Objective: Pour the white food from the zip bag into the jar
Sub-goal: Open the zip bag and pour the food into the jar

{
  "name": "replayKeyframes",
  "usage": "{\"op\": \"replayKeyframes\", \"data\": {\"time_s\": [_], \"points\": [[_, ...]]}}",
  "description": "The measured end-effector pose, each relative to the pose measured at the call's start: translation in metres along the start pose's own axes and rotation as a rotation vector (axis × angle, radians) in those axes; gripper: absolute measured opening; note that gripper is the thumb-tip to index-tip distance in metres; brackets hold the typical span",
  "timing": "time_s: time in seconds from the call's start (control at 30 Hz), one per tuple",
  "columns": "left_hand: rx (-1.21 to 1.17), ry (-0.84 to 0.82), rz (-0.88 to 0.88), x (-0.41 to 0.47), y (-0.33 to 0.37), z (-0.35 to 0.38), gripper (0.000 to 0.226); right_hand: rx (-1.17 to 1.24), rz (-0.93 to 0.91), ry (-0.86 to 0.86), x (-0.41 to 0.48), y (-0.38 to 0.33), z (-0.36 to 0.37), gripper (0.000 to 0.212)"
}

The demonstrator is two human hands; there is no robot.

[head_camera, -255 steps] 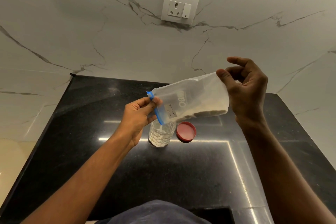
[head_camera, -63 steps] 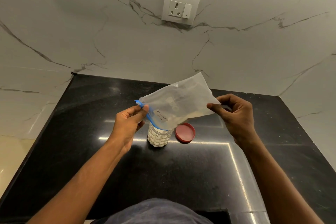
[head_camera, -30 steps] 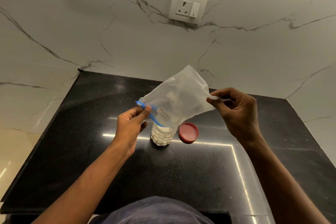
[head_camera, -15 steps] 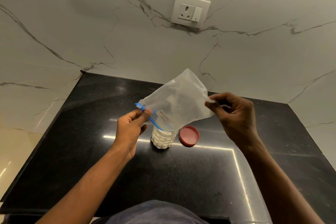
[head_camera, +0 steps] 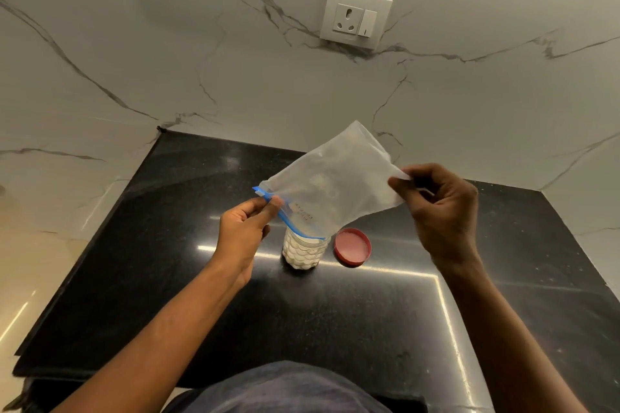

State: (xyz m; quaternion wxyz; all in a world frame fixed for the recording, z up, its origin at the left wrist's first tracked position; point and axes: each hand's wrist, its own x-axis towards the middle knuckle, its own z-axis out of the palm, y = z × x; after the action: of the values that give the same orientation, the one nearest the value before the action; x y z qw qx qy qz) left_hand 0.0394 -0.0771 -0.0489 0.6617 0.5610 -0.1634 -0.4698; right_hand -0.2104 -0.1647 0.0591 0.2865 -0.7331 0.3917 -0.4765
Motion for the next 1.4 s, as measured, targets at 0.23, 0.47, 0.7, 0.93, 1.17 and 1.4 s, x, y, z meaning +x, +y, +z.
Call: {"op": "replayKeyframes", "data": {"time_s": [0.23,0.47,0.7,0.93,1.17,1.4], "points": [[0.063,-0.060,-0.021,-0.001,-0.002,0.002,0.020,-0.296,0.019,-0.372,0.010,-0.005,-0.003,0.109],[0.131,-0.055,0.008,0.000,0.002,0.002,0.018,-0.037,-0.028,-0.245,0.051,-0.017,0.016,0.006],[0.119,-0.052,0.013,-0.002,0.001,-0.002,0.017,-0.020,-0.012,-0.272,0.052,-0.009,0.019,0.047],[0.105,-0.046,0.035,-0.001,0.007,0.000,0.016,-0.183,0.085,-0.444,0.054,0.014,0.007,0.045],[0.127,-0.074,0.067,-0.003,0.005,0.004,0.017,-0.167,0.069,-0.217,0.032,0.026,0.010,0.034],[0.076,-0.066,0.044,-0.005,0.007,0.003,0.018,-0.170,-0.088,-0.113,0.027,0.018,-0.003,0.026]]}}
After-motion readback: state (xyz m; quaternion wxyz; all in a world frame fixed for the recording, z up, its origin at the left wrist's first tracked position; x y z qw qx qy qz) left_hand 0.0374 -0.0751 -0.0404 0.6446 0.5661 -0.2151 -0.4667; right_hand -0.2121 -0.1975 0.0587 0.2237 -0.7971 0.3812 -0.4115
